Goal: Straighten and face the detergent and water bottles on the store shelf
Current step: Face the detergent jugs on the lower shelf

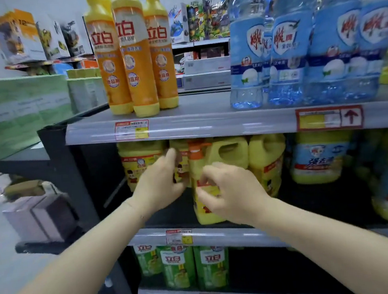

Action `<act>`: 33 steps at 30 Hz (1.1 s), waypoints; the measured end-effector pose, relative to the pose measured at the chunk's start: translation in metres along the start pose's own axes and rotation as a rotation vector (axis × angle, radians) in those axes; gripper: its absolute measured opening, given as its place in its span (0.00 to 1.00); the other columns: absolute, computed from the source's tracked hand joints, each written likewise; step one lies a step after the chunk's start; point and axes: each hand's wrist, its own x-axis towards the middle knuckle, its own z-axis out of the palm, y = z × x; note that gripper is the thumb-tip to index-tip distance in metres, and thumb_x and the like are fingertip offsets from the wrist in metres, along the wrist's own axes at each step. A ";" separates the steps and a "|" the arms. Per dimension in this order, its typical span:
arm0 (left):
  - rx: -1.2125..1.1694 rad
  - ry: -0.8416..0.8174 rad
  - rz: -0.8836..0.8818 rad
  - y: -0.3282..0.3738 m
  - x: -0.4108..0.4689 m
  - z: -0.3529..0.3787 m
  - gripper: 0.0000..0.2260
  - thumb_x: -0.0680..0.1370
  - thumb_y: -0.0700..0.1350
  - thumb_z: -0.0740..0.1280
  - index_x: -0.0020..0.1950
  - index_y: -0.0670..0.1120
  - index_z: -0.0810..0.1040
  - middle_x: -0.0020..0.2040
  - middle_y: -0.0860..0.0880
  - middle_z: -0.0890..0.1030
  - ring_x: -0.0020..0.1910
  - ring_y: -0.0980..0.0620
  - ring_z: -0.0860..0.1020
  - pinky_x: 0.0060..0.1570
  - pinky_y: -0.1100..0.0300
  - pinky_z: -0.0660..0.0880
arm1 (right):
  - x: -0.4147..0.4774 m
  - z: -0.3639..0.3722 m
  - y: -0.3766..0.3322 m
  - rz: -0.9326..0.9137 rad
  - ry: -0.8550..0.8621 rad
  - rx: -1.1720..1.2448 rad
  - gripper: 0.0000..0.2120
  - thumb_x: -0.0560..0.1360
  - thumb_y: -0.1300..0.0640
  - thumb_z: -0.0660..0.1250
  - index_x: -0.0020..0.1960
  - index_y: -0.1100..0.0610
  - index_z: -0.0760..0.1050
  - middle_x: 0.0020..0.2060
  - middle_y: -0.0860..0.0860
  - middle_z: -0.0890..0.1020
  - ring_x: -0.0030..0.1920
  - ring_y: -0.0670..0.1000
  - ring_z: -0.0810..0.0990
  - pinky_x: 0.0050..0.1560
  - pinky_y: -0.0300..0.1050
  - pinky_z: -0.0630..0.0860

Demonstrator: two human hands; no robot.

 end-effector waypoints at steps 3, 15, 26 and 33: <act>-0.459 -0.201 -0.337 0.011 0.000 0.042 0.39 0.64 0.50 0.80 0.66 0.52 0.60 0.58 0.56 0.71 0.57 0.55 0.72 0.56 0.57 0.72 | -0.010 0.012 0.029 0.347 -0.237 0.094 0.09 0.76 0.46 0.63 0.47 0.51 0.70 0.44 0.48 0.77 0.41 0.49 0.75 0.37 0.43 0.72; -0.787 -0.183 -0.502 -0.026 -0.001 0.055 0.43 0.57 0.47 0.84 0.68 0.56 0.68 0.58 0.57 0.81 0.58 0.57 0.79 0.59 0.50 0.76 | 0.007 0.083 0.069 0.555 -0.230 0.452 0.16 0.73 0.46 0.69 0.58 0.47 0.72 0.50 0.45 0.78 0.52 0.48 0.77 0.51 0.42 0.71; -0.695 0.157 -0.807 -0.112 -0.034 0.006 0.32 0.67 0.32 0.76 0.59 0.44 0.57 0.57 0.47 0.71 0.54 0.50 0.74 0.47 0.56 0.74 | 0.064 0.158 -0.004 0.452 -0.333 0.569 0.29 0.74 0.49 0.69 0.68 0.57 0.61 0.61 0.52 0.76 0.61 0.54 0.76 0.54 0.45 0.73; -0.399 0.381 -1.023 -0.120 -0.047 0.037 0.16 0.73 0.38 0.71 0.55 0.38 0.68 0.58 0.37 0.74 0.52 0.41 0.76 0.47 0.52 0.74 | 0.067 0.158 -0.012 0.416 -0.429 0.661 0.25 0.76 0.55 0.68 0.70 0.55 0.66 0.64 0.54 0.76 0.63 0.54 0.75 0.57 0.42 0.70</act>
